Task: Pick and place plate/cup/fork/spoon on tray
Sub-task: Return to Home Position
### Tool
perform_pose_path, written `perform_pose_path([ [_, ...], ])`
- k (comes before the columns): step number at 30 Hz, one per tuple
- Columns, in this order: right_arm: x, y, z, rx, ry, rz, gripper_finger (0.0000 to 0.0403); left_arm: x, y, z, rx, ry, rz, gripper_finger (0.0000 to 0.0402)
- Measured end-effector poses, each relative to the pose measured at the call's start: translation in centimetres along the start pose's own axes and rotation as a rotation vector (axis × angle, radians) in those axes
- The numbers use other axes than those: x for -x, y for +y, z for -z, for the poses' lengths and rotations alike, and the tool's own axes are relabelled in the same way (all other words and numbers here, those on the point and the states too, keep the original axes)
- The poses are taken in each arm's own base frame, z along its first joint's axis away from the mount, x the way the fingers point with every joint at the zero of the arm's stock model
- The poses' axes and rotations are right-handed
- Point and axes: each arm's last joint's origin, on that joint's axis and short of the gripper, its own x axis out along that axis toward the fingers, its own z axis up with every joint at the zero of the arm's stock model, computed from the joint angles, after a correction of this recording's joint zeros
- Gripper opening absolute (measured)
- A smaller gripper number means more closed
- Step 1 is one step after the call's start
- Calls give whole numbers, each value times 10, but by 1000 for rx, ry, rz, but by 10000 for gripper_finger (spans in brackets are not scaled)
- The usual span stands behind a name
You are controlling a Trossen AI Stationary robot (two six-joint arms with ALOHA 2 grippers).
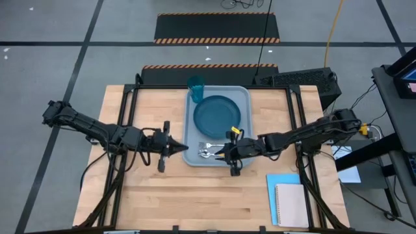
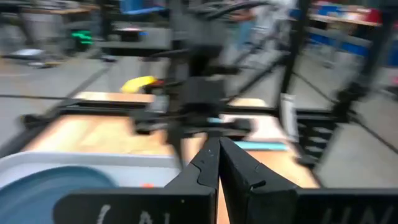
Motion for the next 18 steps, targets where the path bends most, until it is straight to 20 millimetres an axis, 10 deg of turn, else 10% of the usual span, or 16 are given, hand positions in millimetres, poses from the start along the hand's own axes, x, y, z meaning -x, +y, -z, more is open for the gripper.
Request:
perform_pose_path([
  [12,38,1,-7,40,47,-5,4,11,23,24,-62,245,-424,10],
  [18,49,-4,22,46,30,43,3,14,28,28,-93,304,-432,10],
])
